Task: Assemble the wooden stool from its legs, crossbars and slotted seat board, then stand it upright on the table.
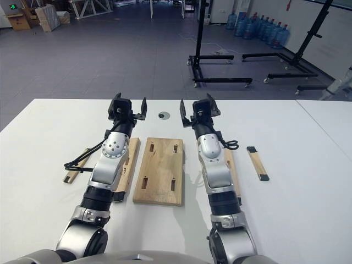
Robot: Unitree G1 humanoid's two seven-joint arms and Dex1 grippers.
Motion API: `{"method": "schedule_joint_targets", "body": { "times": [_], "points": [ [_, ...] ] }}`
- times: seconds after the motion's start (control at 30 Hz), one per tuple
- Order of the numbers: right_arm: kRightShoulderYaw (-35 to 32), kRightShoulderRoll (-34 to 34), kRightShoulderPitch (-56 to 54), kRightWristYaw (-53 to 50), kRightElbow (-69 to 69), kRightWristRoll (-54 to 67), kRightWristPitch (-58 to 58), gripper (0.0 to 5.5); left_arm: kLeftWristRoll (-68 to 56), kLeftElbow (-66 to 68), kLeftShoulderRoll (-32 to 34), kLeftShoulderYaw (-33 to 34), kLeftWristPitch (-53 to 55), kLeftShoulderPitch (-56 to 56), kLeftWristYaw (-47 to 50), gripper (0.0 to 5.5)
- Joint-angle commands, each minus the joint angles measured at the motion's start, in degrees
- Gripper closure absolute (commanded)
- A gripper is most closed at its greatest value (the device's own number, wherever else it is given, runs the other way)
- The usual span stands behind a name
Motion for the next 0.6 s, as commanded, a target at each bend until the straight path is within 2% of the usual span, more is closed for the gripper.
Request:
{"method": "schedule_joint_targets", "body": {
  "times": [0.03,0.37,0.43,0.53,0.6],
  "points": [
    [-0.6,-1.3,-0.6,0.7,-0.1,-0.1,1.8,1.11,-1.3,0.0,-1.2,-0.2,0.9,-0.1,-0.5,1.17],
    [-1.5,-2.7,-1.9,1.1,1.0,0.5,2.2,1.11,-2.5,0.1,-1.3,-2.1,-2.0,0.0,-4.3,1.17],
    [-5.4,-4.0,-2.1,1.0,0.9,3.0,4.4,1.11,-1.8,-0.5,-1.1,-3.2,-2.7,0.3,-5.0,1.17],
    [-15.0,-10.5,-1.4,4.6,2.1,9.4,8.4,1.11,-1.8,-1.1,-1.1,-2.5,-2.0,2.0,-4.1,1.17],
    [-18.8,-15.7,-0.3,9.6,3.2,13.1,12.1,1.11,-1.5,-1.6,-1.2,-2.3,-1.7,2.9,-3.3,1.17]
  ]
}}
